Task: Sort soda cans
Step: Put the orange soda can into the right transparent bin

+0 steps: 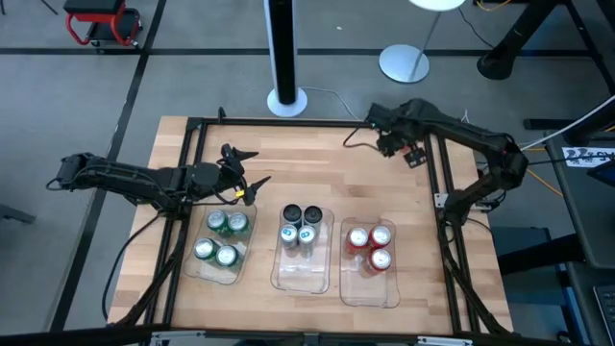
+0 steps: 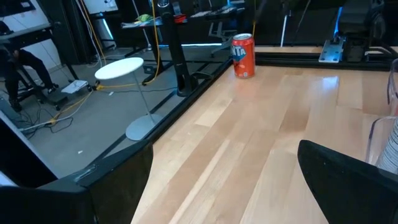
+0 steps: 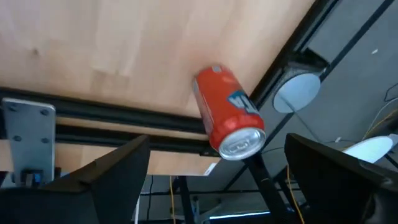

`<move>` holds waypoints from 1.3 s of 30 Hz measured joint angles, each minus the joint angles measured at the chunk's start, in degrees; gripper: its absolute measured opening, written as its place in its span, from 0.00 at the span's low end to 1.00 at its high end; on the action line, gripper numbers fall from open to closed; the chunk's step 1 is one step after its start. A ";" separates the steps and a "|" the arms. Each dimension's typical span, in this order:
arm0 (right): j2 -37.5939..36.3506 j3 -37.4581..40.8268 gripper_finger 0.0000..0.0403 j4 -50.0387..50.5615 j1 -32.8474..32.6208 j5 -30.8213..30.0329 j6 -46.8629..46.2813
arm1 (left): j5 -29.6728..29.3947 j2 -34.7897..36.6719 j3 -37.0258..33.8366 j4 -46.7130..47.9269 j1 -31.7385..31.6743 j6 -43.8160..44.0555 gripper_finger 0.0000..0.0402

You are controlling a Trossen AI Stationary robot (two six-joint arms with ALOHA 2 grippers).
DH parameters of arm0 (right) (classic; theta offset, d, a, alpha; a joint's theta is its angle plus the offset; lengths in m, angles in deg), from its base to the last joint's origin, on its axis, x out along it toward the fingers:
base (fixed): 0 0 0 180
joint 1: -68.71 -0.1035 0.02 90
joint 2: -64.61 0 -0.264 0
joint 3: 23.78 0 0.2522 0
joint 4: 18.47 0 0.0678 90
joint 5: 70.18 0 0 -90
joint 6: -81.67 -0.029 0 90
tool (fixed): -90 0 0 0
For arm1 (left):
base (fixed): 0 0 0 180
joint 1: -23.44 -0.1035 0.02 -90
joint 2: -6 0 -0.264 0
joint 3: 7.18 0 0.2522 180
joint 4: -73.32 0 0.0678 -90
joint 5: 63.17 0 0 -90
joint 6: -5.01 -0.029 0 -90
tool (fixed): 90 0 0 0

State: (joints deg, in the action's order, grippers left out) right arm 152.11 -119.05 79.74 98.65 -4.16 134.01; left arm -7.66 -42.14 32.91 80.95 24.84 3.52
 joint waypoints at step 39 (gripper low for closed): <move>0.14 8.52 0.92 -17.70 26.43 10.24 6.57 | 0.01 0.00 0.00 -0.02 -0.01 -0.39 0.97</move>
State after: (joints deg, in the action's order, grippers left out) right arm 152.25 -110.54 62.04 125.08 6.09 140.58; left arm -7.65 -42.14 32.91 80.93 24.83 3.12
